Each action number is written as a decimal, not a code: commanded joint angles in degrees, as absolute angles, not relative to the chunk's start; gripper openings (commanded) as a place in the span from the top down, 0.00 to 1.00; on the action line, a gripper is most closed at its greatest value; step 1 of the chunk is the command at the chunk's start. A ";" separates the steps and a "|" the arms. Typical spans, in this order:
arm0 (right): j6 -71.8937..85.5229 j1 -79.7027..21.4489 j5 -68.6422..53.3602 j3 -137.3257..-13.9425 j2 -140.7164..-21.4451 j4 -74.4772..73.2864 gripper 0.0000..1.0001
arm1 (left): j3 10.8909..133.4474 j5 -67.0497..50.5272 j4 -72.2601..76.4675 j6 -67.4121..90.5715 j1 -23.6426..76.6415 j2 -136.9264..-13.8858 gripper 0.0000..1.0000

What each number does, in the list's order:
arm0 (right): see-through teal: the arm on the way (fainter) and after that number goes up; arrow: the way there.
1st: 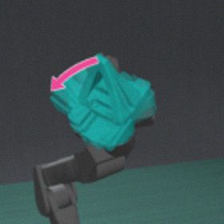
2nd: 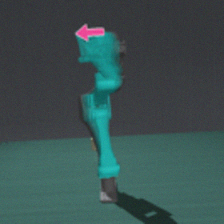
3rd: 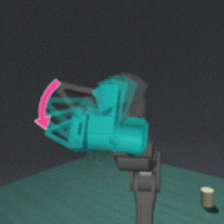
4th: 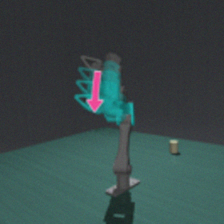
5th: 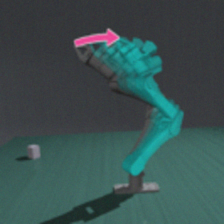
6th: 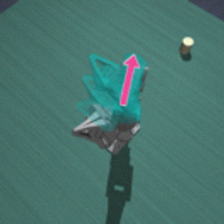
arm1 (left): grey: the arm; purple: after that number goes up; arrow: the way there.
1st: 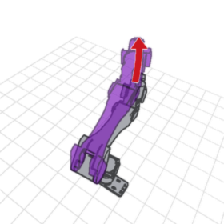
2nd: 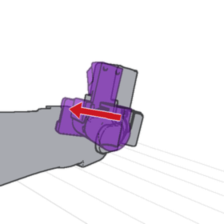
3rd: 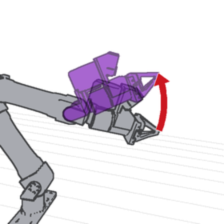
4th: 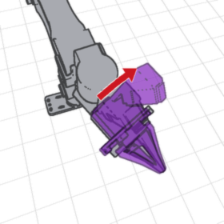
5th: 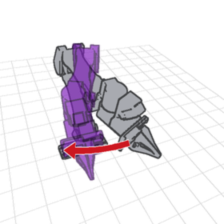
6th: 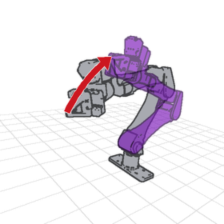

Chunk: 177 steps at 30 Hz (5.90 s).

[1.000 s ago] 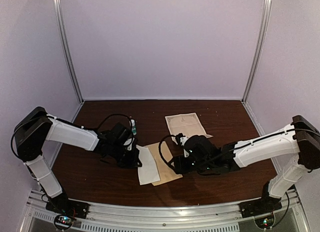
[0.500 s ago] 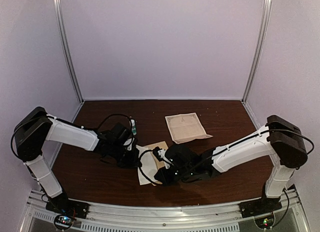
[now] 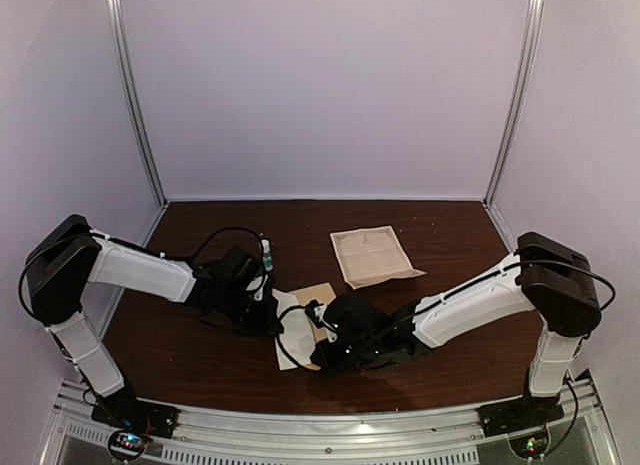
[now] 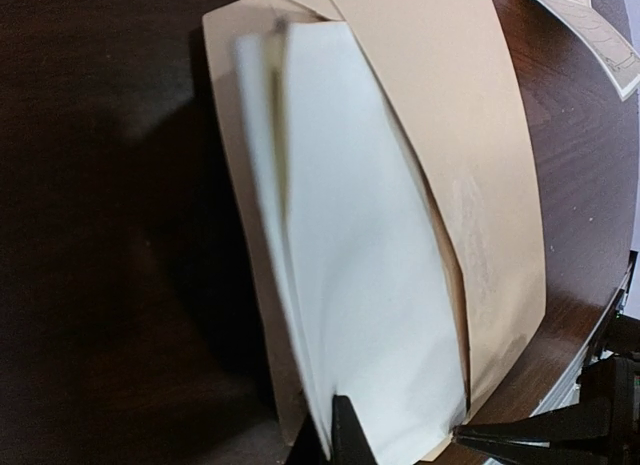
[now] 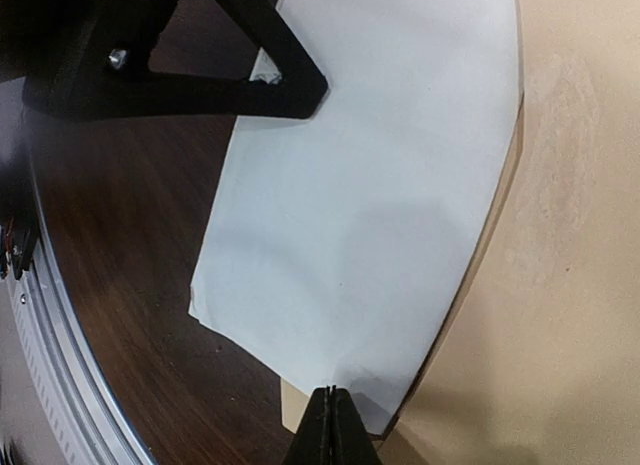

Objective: Place the letter into the envelope and seal it
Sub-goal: Place the letter in the envelope.

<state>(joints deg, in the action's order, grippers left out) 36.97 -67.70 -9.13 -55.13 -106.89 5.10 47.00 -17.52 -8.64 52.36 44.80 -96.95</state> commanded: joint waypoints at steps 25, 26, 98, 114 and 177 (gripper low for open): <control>38.76 -61.89 -3.23 -47.86 -89.77 1.75 0.42 | 41.73 -17.85 -3.33 52.13 45.00 -88.54 0.52; 38.68 -61.31 -3.55 -47.36 -89.76 2.08 0.42 | 41.08 -18.22 -2.50 52.60 45.00 -88.22 0.52; 39.45 -57.34 -13.58 -46.41 -104.25 10.72 0.40 | 37.41 -19.04 3.32 56.69 45.44 -91.20 1.00; 39.98 -58.77 -14.94 -47.60 -105.40 11.87 0.40 | 38.96 -20.19 3.56 55.08 45.44 -92.82 1.00; 39.19 -54.84 -9.44 -57.28 -109.18 5.41 0.45 | 45.10 -14.83 -2.42 47.37 42.89 -96.48 0.74</control>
<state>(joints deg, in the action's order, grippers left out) 38.96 -55.13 -8.25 -56.03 -107.31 5.02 44.49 -14.33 -4.40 48.23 43.27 -95.59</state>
